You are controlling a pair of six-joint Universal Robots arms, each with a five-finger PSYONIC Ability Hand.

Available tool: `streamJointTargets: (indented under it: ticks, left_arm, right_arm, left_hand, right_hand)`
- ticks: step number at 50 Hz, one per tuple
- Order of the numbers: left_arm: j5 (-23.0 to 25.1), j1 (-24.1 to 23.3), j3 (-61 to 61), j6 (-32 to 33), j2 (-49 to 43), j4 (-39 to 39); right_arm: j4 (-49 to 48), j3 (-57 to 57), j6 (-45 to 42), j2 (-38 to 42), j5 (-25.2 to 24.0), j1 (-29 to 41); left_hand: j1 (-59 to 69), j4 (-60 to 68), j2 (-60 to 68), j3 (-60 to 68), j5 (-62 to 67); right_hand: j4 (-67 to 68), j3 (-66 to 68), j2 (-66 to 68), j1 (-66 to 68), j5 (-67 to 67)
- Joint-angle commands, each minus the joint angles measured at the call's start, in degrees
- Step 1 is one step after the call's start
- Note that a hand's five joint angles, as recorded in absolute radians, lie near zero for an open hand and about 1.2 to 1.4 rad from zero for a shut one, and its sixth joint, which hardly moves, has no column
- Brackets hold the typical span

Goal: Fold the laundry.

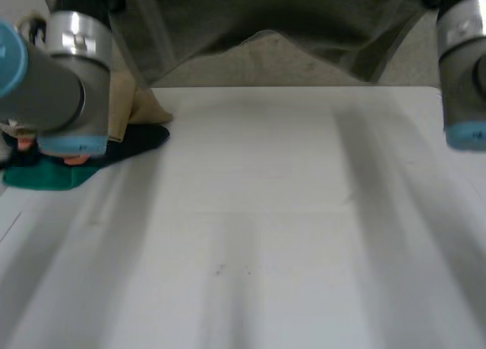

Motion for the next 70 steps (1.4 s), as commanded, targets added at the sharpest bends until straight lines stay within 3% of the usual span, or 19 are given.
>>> streamJointTargets:
  ticks: [1, 10, 15, 17, 21, 22, 32, 41, 48, 70]
  left_arm:
    - [0.4, 0.39, -18.14, -2.43, 2.56, -3.44]
    - [0.67, 0.39, -32.3, -2.43, 1.59, -3.0]
    - [0.58, 0.13, -32.84, -2.52, -0.25, -3.09]
    - [0.49, 0.39, -32.66, -2.52, -0.26, -3.09]
    - [0.49, 1.79, -32.57, -2.61, 0.71, -3.35]
    - [0.49, 2.23, -32.57, -2.61, 0.97, -3.44]
    - [0.32, 4.61, -33.36, -2.7, 3.08, -3.52]
    - [0.31, 4.61, -33.36, -2.7, 3.17, -3.61]
    - [0.31, 4.7, -33.19, -2.7, 3.43, -4.84]
    - [0.31, 4.17, -33.36, -2.7, 4.31, -7.83]
  right_arm:
    - [3.24, 16.95, 0.33, -0.41, -3.69, -0.43]
    - [3.25, 32.46, 1.91, 1.95, -8.79, -1.57]
    - [3.68, 32.46, 11.11, 7.66, -9.76, -2.37]
    - [3.95, 32.46, 14.12, 7.76, -9.76, -2.63]
    - [5.87, 32.02, 22.63, 7.41, -9.59, -6.22]
    - [6.49, 31.94, 24.13, 7.32, -9.68, -7.02]
    - [19.49, 28.86, 38.64, 6.88, -11.08, -14.23]
    - [21.44, 26.14, 45.84, 10.03, -17.41, -15.73]
    - [22.49, 24.38, 53.49, 11.27, -18.2, -15.2]
    - [22.23, 18.66, 54.65, 16.99, -15.22, -10.98]
  left_hand:
    - [15.13, 11.1, 11.3, 11.64, 12.26]
    - [15.13, 11.1, 11.3, 11.64, 12.26]
    - [15.13, 11.1, 11.3, 11.64, 12.26]
    - [15.13, 11.1, 11.3, 11.64, 12.26]
    - [15.13, 11.1, 11.3, 11.64, 12.26]
    - [15.13, 11.1, 11.3, 11.64, 12.26]
    - [15.13, 11.1, 11.3, 11.64, 12.26]
    - [15.13, 11.1, 11.3, 11.64, 12.26]
    - [15.13, 11.1, 11.3, 11.64, 12.26]
    - [15.13, 11.1, 11.3, 11.64, 12.26]
  right_hand:
    - [11.95, 12.1, 12.79, 23.61, 12.59]
    - [11.95, 12.1, 12.79, 23.61, 12.59]
    - [11.95, 12.1, 12.79, 23.61, 12.59]
    - [0.8, 0.96, 1.65, 12.47, 1.44]
    - [-35.67, -35.52, -34.83, -24.01, -35.03]
    - [-37.6, -37.44, -36.75, -25.93, -36.96]
    - [-36.61, -36.46, -35.77, -24.95, -35.97]
    - [-31.23, -31.07, -30.38, -19.56, -30.59]
    - [-32.56, -32.41, -31.72, -20.9, -31.92]
    - [-30.38, -30.23, -29.54, -18.72, -29.74]
